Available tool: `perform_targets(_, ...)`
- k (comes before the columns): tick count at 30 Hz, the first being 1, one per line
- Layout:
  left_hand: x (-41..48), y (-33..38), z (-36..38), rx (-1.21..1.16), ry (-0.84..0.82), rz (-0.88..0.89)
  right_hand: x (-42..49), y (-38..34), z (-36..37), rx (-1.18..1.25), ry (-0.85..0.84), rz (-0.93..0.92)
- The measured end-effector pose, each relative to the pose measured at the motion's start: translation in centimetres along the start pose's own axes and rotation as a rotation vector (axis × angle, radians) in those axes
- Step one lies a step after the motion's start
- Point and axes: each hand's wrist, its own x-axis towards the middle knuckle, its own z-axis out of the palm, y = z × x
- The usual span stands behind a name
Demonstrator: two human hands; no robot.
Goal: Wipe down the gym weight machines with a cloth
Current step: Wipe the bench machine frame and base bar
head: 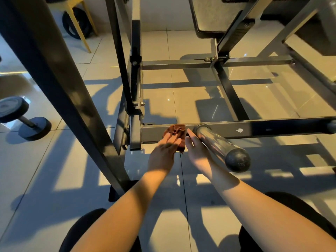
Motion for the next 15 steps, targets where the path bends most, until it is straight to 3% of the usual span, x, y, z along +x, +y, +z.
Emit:
perform_targets(4, -1.7, -3.7, -0.8, -0.021, 0.055, -0.240, -0.2, 0.2, 0.2, -0.032, -0.028, -0.027)
perform_targets(7, -1.6, -2.3, 0.1, -0.063, 0.049, -0.284, -0.3, 0.2, 0.2, -0.053, -0.029, -0.043)
perform_targets(12, 0.1, 0.8, 2.6, -0.104, 0.062, 0.005, -0.2, 0.9, 0.3, -0.070, -0.012, -0.034)
perform_targets(15, 0.7, 1.2, 1.8, -0.007, 0.021, 0.071, 0.0, 1.4, 0.4, -0.111, 0.005, -0.084)
